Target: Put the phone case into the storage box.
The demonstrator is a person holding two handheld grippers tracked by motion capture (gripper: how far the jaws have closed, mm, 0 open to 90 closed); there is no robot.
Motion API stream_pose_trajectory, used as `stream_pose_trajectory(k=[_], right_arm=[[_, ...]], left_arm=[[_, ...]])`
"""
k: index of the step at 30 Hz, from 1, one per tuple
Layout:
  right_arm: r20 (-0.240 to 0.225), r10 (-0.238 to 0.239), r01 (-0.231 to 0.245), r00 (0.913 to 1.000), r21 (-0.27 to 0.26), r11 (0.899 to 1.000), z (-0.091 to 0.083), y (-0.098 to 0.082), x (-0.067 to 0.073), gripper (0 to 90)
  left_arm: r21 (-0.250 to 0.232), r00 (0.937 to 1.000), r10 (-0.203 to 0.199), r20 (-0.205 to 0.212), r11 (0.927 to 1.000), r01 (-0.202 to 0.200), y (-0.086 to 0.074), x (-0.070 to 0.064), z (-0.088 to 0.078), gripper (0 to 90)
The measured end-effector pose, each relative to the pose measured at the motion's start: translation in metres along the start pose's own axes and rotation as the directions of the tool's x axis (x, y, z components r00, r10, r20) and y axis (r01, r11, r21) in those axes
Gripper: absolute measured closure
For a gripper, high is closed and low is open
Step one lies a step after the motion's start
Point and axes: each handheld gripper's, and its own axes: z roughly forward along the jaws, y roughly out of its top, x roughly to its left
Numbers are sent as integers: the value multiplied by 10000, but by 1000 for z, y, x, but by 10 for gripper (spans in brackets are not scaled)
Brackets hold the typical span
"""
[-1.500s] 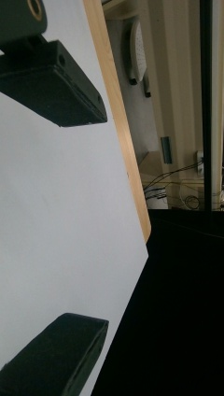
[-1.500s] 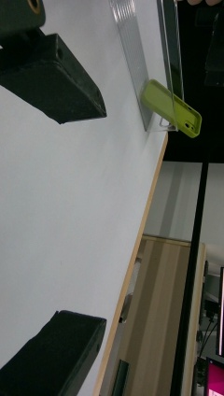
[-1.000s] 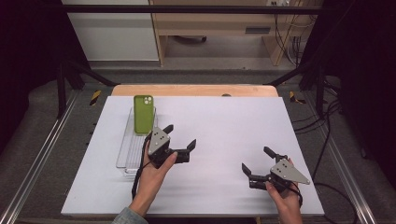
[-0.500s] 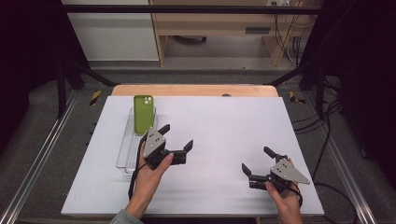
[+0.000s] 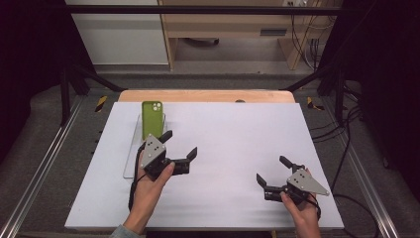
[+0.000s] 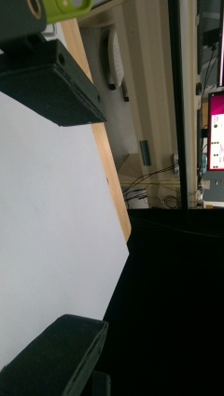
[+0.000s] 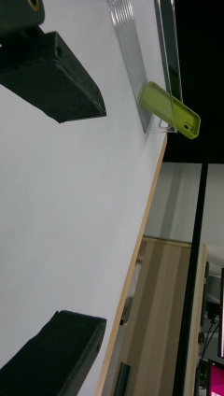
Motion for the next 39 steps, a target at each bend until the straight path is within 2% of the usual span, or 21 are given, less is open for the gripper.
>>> stream_pose_trajectory(k=[19, 25, 26, 35, 39], right_arm=[[-117, 38, -37, 9999, 50, 10000, -1, 0, -1, 22], [-102, 80, -79, 9999, 15, 10000, -2, 0, -2, 21], [-114, 83, -83, 9999, 10, 10000, -2, 0, -2, 21], [-198, 30, -29, 9998, 58, 10000, -1, 0, -1, 21], [-208, 30, -29, 9998, 65, 10000, -1, -1, -1, 21]], left_arm=[[-195, 9987, 87, -504, 9998, -97, 12, 22, -36, 15], [-331, 9974, 127, -716, 9993, -151, 15, 31, -51, 15], [-362, 9966, 208, -799, 9991, -238, 16, 35, -58, 15], [-420, 9933, 171, -1143, 9989, -220, 12, 50, -77, 14], [-249, 9892, 470, -1386, 9984, -509, 4, 58, -89, 15]])
